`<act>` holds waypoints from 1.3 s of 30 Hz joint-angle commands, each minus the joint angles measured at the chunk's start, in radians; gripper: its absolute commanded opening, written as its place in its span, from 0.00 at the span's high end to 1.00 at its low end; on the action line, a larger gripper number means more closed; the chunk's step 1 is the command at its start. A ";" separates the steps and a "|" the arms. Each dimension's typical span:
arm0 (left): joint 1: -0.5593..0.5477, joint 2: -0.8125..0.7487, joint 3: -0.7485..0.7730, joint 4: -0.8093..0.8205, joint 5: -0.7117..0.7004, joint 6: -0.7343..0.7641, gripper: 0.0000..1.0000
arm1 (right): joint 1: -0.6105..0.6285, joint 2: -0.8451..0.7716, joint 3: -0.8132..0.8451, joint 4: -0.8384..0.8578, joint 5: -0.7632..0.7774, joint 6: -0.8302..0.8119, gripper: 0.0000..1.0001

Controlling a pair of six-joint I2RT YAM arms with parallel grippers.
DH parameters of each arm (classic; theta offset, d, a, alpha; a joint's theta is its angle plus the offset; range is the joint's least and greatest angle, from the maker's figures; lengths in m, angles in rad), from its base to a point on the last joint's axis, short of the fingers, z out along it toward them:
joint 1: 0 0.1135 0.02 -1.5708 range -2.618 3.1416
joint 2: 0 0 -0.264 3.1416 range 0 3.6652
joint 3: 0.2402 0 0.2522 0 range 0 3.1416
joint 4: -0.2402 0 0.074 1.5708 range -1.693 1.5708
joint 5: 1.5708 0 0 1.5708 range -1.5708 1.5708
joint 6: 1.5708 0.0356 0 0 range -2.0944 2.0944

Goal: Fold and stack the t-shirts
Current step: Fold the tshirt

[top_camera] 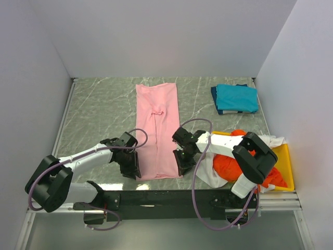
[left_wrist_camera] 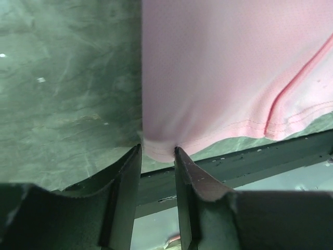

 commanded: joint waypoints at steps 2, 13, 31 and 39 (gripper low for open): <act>-0.008 -0.011 0.035 -0.031 -0.038 -0.011 0.62 | 0.006 0.038 0.012 -0.028 0.030 -0.022 0.77; -0.012 0.051 0.006 0.048 0.019 0.009 0.62 | 0.006 0.047 0.023 -0.041 0.038 -0.028 0.77; -0.018 0.087 0.037 0.039 -0.010 0.026 1.00 | 0.004 0.032 0.075 -0.100 0.050 -0.037 0.92; -0.017 0.047 0.156 -0.044 -0.099 0.050 1.00 | -0.003 -0.006 0.158 -0.199 0.090 -0.030 0.99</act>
